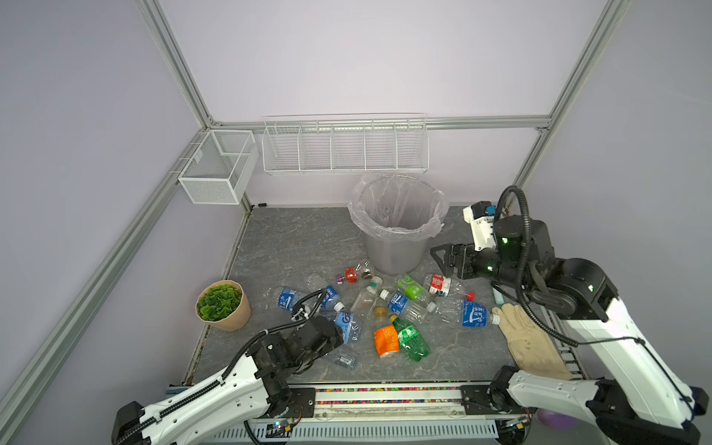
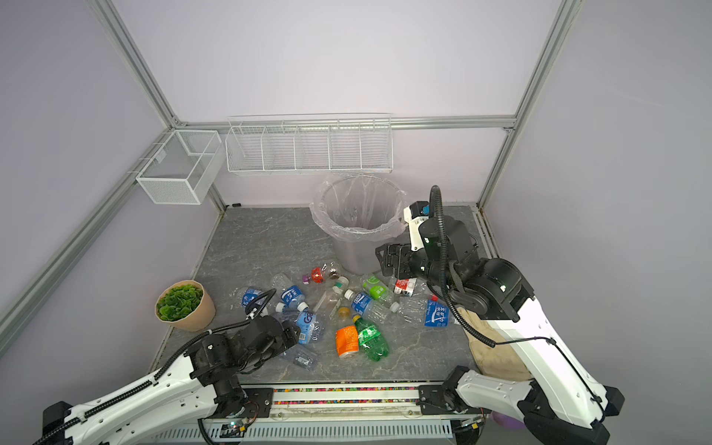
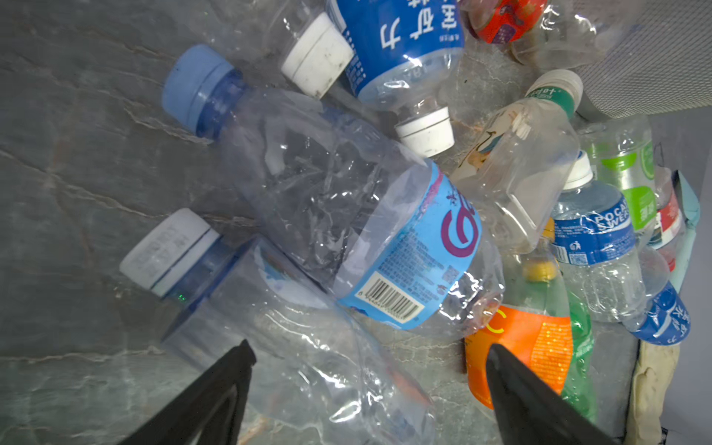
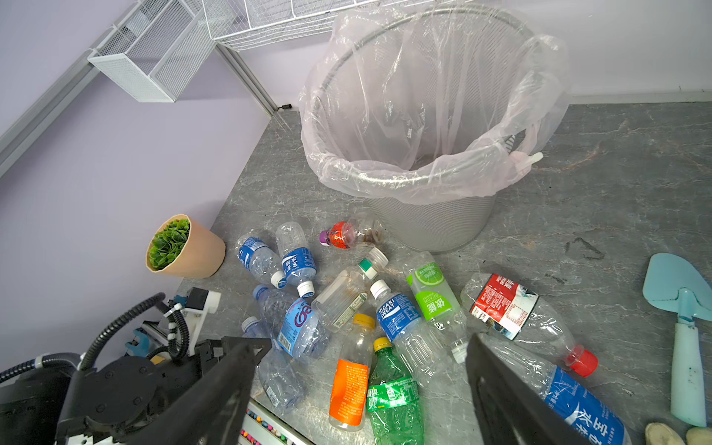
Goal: Throw the plastic bottles in the bin
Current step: 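Withdraw the right gripper from the bin while the left gripper lowers toward the bottles, then close the left gripper on the clear bottle with white cap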
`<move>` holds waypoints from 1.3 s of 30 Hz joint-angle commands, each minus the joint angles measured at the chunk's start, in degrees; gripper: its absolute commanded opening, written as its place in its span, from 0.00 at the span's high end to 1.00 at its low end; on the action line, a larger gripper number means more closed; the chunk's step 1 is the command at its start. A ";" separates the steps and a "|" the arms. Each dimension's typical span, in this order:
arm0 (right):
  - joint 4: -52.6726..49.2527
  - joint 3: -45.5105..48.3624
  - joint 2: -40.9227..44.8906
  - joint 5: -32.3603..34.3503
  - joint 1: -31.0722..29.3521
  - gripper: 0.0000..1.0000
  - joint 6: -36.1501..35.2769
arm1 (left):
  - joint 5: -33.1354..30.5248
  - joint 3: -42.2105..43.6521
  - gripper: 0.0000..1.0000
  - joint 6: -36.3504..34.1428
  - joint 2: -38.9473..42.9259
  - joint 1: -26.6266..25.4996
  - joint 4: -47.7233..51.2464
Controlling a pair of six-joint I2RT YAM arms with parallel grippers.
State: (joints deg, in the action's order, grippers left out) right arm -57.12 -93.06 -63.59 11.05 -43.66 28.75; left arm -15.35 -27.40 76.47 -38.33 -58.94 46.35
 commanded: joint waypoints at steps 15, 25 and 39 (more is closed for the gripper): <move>-0.29 6.52 5.04 3.14 0.51 0.12 1.37 | -9.24 1.82 0.04 18.79 -1.86 -11.30 3.53; 0.47 8.87 5.88 1.88 1.07 0.12 2.01 | -7.27 5.32 0.05 19.86 -7.53 -12.03 -3.99; 1.06 10.77 7.47 1.43 1.73 0.12 3.01 | -7.20 10.96 0.42 23.43 -8.16 -12.34 -11.14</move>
State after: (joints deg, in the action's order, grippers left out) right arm -56.90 -82.91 -57.10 12.58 -42.35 30.65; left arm -21.93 -18.20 97.30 -46.50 -70.96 36.99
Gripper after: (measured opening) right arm 0.883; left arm 0.599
